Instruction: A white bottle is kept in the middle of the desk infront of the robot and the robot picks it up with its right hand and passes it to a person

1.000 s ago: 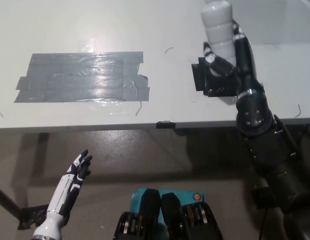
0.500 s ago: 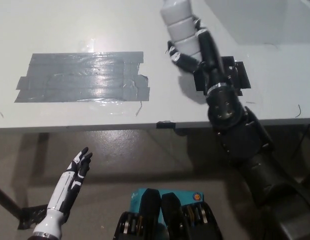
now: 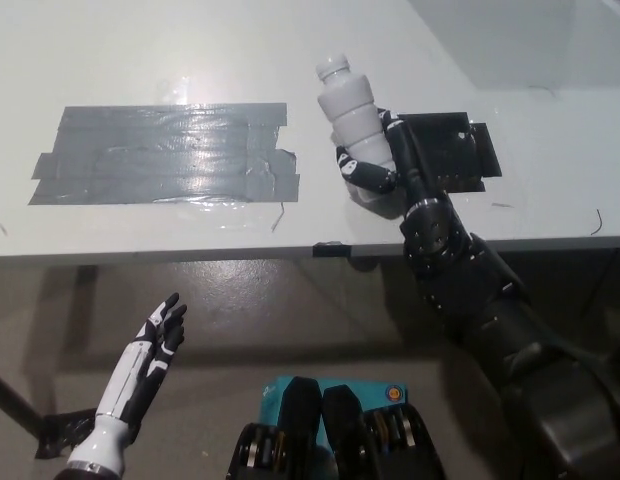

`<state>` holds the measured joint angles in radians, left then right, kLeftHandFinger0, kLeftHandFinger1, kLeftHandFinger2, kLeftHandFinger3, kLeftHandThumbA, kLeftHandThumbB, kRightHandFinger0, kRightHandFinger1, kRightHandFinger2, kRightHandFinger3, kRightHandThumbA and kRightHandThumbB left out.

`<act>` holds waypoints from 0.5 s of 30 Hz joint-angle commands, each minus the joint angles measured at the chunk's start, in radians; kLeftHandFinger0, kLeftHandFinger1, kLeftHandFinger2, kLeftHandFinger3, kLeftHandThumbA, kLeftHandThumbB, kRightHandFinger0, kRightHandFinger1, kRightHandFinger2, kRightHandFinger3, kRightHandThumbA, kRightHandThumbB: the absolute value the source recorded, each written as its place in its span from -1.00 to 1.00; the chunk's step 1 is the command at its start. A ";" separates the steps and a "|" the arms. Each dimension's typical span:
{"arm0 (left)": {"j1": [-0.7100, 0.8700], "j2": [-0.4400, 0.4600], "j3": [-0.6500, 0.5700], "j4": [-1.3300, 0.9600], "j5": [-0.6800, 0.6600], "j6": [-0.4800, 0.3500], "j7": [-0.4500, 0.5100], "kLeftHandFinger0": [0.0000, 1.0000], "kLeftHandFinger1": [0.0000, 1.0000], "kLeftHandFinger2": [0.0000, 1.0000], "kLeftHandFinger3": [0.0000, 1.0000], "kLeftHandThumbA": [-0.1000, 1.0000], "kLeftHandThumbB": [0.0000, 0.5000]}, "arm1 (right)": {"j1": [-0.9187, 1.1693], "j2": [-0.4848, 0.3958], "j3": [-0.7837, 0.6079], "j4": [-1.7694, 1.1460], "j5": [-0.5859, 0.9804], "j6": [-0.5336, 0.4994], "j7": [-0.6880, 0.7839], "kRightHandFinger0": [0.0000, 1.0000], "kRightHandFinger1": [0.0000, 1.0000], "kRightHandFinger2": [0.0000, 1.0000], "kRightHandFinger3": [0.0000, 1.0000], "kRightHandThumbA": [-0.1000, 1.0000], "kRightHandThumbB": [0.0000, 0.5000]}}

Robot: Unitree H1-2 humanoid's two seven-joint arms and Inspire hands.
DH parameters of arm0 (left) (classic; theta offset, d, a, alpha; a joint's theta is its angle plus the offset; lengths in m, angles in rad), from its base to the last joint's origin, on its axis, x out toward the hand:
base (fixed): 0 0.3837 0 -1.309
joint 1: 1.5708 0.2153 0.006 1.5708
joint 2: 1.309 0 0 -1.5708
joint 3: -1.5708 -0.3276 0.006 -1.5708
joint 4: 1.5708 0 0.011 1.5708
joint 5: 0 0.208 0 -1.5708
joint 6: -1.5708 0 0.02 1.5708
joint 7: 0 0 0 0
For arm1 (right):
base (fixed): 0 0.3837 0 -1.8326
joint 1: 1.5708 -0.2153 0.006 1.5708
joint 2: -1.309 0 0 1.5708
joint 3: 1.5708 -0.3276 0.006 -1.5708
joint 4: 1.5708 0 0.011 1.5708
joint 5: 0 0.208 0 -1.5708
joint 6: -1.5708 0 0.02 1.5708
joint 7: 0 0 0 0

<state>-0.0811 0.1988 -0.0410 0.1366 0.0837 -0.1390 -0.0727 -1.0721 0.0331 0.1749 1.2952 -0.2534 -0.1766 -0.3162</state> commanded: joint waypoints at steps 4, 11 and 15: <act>-0.019 0.009 0.003 -0.026 0.000 -0.003 -0.010 0.94 1.00 1.00 1.00 0.89 -0.47 | -0.101 0.014 -0.011 -0.006 0.008 -0.062 -0.046 -1.00 -0.09 0.67 0.70 -1.00 -0.42; -0.018 0.013 0.000 -0.027 0.011 -0.015 -0.008 0.94 1.00 1.00 1.00 0.87 -0.54 | -0.119 0.017 -0.024 -0.031 0.017 -0.082 -0.040 -1.00 -0.09 0.70 0.67 -1.00 -0.42; -0.020 0.012 0.000 -0.026 0.014 -0.014 -0.006 1.00 1.00 1.00 1.00 0.86 -0.52 | -0.134 0.018 -0.021 -0.035 0.008 -0.079 -0.043 -1.00 -0.09 0.75 0.64 -1.00 -0.41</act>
<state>-0.0896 0.1989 -0.0416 0.1370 0.0866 -0.1372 -0.0738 -1.1151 0.0443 0.1593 1.2961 -0.2512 -0.1948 -0.3330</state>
